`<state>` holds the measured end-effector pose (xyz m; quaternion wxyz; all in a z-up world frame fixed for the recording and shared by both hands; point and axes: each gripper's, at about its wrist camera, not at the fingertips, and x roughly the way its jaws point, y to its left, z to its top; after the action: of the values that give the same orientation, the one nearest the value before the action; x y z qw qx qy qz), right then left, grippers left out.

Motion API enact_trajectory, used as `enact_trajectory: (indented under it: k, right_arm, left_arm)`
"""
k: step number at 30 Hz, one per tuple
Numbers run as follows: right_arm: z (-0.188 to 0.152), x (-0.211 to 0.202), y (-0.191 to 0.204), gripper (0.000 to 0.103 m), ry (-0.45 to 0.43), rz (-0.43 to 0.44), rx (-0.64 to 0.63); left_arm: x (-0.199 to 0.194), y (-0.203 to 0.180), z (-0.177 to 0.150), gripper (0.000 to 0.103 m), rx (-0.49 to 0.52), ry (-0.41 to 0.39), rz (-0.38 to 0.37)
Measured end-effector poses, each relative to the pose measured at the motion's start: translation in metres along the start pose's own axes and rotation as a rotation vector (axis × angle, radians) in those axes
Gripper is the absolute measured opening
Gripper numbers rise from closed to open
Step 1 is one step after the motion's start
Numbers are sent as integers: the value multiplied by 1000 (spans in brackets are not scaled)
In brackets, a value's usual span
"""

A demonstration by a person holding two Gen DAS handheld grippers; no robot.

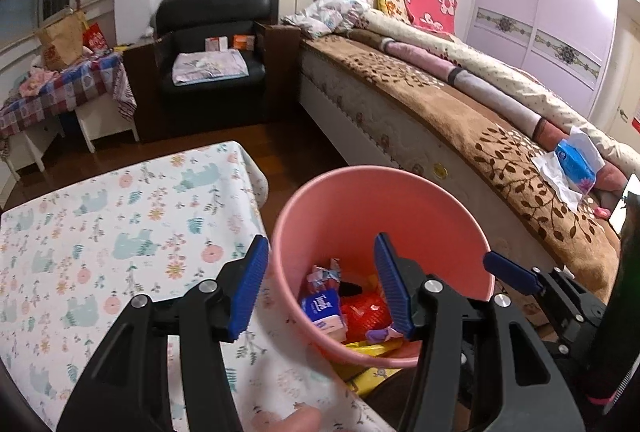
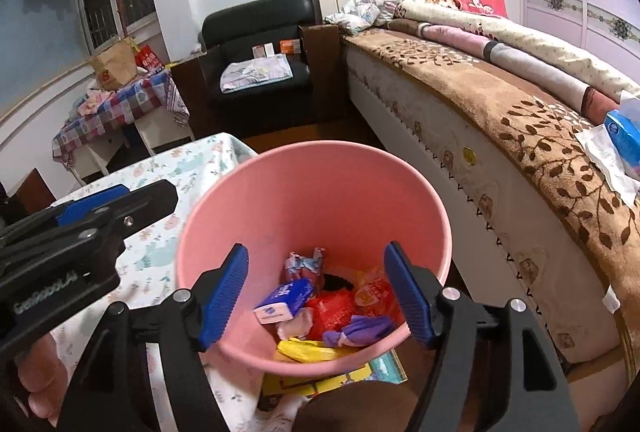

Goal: Collect trash
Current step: 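Withdraw both open tools from the bucket back over the table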

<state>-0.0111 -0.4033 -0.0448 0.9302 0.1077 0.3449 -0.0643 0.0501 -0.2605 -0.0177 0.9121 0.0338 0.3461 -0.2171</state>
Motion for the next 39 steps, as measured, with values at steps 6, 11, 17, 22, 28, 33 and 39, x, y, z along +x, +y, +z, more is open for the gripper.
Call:
enact_trajectory:
  k: [6,11,17,22,28,33,39]
  right_arm:
    - [-2,-20,15,73,-35,7,10]
    - [-3,-31,27,73,-55,14,0]
    - [-6,-36,45,73,-56,25,-10]
    - [-6,-39,55,73,-64,31,-19]
    - [-7,-42,64,73,-68,28,-33]
    - [-7,-43,66,73,-71,21,-36]
    - [-5,-45,65,73,-68,8,-18]
  left_arm:
    - [-22,11,-3,55,-19,-39,22]
    - [-37,21,-7,55,-32,-60,48]
    - [-47,36,-14,54,-52,-62,70]
    - [-53,44,-19,53,-66,-64,82]
    - [-59,52,-23,53,-78,-71,91]
    - [-63,55,-23,53,-86,-74,95]
    - [-63,62,-25,53,-101,-69,108]
